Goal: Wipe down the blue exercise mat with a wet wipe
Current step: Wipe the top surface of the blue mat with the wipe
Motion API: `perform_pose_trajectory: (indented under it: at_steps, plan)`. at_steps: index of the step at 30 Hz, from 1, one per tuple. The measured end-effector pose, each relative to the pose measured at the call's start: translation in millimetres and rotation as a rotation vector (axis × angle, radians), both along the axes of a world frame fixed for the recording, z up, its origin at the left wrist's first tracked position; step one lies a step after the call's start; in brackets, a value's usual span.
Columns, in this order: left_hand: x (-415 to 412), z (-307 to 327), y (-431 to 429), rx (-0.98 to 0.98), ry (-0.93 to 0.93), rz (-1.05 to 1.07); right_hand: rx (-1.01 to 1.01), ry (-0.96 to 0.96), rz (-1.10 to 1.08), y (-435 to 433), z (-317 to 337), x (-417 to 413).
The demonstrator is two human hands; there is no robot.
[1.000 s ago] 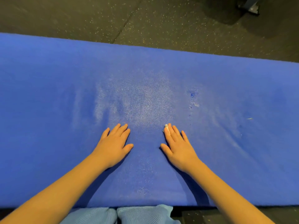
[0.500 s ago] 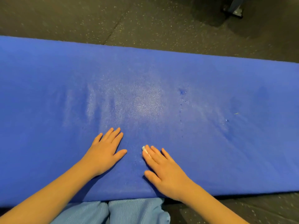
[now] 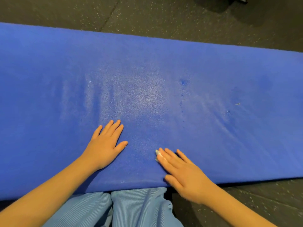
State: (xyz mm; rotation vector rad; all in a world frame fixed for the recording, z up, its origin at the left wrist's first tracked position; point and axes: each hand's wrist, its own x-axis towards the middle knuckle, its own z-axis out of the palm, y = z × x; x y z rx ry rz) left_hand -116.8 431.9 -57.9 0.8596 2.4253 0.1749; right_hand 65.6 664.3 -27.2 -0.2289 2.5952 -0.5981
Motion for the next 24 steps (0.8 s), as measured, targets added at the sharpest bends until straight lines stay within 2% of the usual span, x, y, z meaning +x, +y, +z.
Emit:
perform_pose_trajectory:
  at_steps: [3,8,10,13,15,18,21,24]
  plan:
    - [0,-2,0,-0.005,0.007,0.002,0.069,0.02,-0.185,7,-7,-16]
    - [1,-1,1,-0.012,0.018,0.011,-0.136,-0.04,0.01,-22,14,4]
    - [2,-1,1,-0.011,0.02,0.016,-0.045,-0.014,0.0,-3,7,18]
    - [2,-1,2,-0.017,0.033,0.016,0.113,-0.05,-0.222,21,-4,10]
    - [2,-2,2,0.003,0.033,0.027,0.093,0.002,-0.305,14,-9,3]
    - [2,-2,1,0.013,0.028,0.028,-0.037,-0.057,-0.206,-5,0,21]
    - [3,-1,2,0.003,0.031,0.032,0.063,-0.03,-0.149,8,0,40]
    - [2,-3,2,0.0,0.036,0.03,0.177,-0.025,-0.368,31,-17,20]
